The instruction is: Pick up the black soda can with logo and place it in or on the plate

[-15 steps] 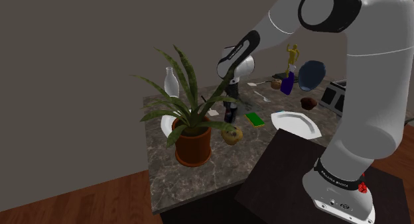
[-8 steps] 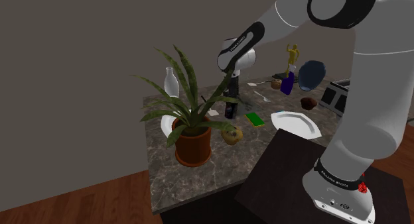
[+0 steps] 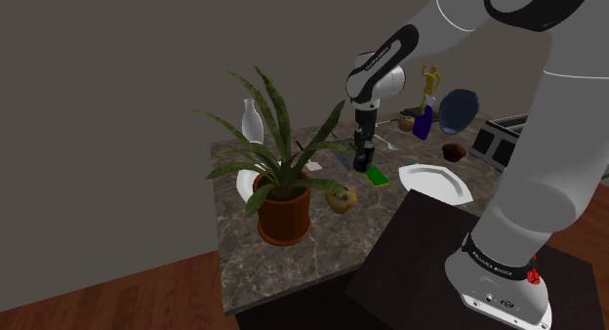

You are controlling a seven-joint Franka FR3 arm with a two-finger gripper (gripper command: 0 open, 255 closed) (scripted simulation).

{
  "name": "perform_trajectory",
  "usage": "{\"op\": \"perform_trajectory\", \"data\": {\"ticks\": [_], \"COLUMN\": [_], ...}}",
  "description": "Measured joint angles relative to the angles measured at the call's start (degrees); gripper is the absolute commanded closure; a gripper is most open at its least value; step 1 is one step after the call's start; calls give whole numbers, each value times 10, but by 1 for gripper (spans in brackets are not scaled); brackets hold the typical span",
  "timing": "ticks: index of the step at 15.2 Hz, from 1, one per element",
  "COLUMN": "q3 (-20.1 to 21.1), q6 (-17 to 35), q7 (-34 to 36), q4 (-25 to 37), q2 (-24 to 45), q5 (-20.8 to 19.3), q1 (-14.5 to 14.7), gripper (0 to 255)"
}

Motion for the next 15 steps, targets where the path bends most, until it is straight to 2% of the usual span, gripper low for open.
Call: {"op": "perform_trajectory", "data": {"ticks": [7, 15], "q3": [-49, -110], "q6": [13, 10], "q7": [-72, -164], "q4": [-75, -106], "q2": [-66, -109], "q5": [-37, -80], "q1": [-49, -111], "gripper": [255, 255]}}
